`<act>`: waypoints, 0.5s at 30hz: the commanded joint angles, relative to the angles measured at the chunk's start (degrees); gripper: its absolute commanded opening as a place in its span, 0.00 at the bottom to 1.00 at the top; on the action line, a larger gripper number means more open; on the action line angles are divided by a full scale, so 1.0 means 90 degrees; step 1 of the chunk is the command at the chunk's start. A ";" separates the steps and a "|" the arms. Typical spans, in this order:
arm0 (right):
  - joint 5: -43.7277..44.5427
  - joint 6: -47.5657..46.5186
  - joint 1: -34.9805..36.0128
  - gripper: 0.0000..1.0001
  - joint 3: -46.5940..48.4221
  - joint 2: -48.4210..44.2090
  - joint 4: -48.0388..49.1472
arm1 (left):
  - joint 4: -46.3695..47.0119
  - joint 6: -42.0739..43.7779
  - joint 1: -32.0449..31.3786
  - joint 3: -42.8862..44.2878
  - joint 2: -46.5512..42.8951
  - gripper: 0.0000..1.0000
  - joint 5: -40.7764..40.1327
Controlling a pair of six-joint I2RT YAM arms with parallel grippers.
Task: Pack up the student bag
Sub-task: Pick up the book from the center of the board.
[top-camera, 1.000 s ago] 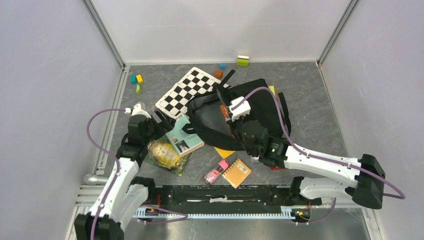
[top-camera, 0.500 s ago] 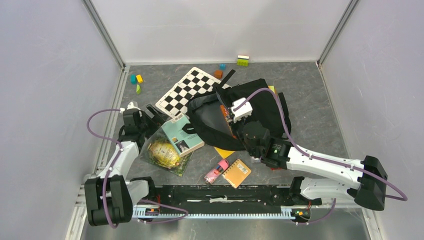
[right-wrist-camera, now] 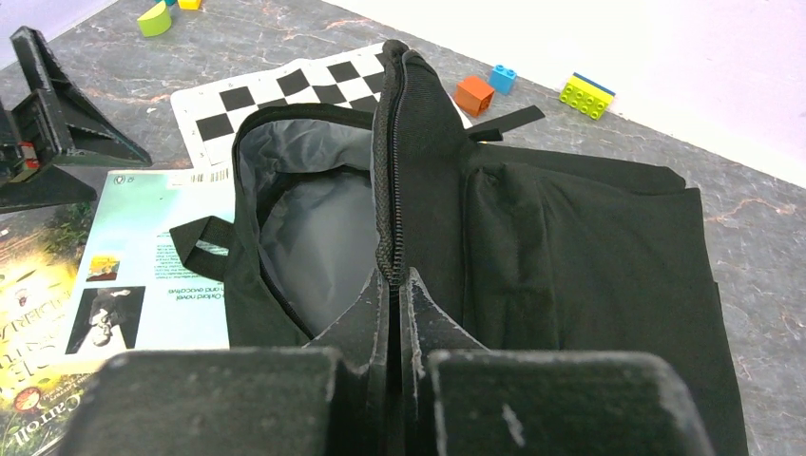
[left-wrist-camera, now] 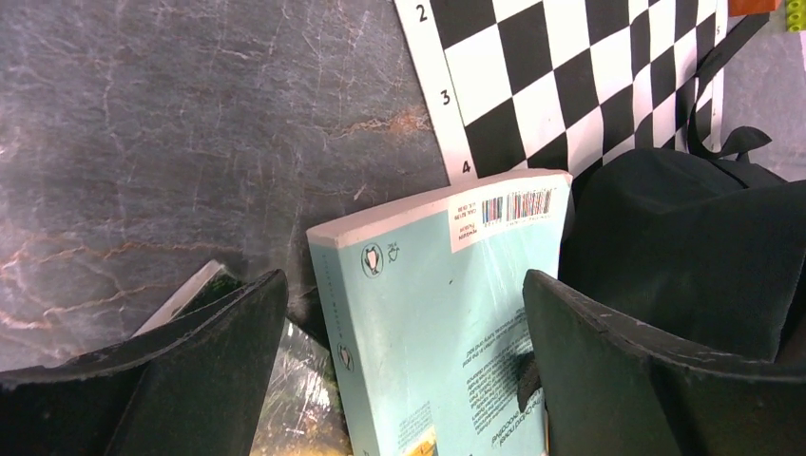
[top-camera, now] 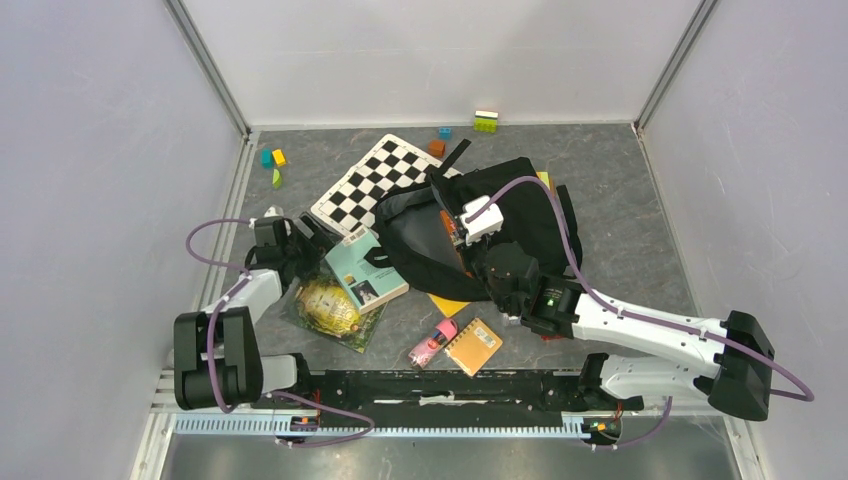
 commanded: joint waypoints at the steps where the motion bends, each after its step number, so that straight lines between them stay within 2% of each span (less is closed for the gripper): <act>1: -0.0062 -0.0008 0.0019 0.00 0.0116 0.0003 0.0212 | 0.0360 -0.0066 0.0022 0.0108 0.0347 1.00 0.0157; 10: -0.0032 -0.0009 0.0019 0.00 0.0128 0.0000 0.0241 | 0.1089 -0.0748 0.0023 -0.0254 0.0595 1.00 0.0866; 15: -0.0048 -0.0009 0.0023 0.00 0.0141 -0.0039 0.0239 | 0.1581 -0.1139 0.0020 -0.0539 0.0729 1.00 0.0962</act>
